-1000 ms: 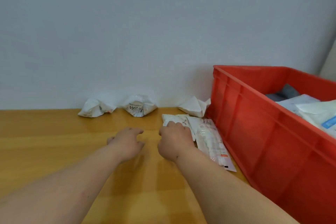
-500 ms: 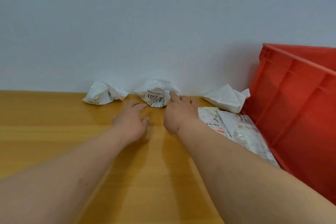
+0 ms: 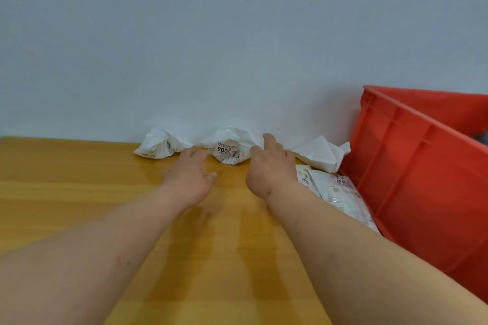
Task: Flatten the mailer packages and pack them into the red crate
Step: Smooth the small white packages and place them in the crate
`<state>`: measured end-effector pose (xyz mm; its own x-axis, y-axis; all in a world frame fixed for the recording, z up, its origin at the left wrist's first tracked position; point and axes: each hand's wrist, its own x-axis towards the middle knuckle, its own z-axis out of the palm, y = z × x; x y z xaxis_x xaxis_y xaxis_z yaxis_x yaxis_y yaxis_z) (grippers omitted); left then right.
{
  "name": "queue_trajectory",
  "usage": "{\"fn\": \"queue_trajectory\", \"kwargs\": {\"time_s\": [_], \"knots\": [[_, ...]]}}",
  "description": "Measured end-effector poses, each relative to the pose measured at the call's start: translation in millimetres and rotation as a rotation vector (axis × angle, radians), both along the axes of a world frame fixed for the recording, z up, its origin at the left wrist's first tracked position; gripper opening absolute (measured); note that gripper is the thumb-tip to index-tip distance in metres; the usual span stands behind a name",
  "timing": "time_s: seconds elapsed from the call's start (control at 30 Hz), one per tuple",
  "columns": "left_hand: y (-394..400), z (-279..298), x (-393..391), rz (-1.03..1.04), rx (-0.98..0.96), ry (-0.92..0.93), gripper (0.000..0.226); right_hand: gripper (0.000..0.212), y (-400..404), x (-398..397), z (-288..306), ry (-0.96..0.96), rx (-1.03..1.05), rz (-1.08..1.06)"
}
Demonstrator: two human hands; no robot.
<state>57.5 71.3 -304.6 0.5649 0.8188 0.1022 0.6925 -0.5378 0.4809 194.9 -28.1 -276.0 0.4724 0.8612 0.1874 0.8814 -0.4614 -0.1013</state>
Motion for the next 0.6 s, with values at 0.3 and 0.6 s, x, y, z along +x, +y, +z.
{"fn": "queue_trajectory", "kwargs": {"time_s": [0.3,0.6], "knots": [[25,1,49,-0.128,0.165,0.189,0.05,0.05,32,22,-22,0.006,-0.196,0.01],[29,2,53,-0.082,0.213,-0.012,0.034,0.048,9,28,-27,0.115,0.028,0.085]]}}
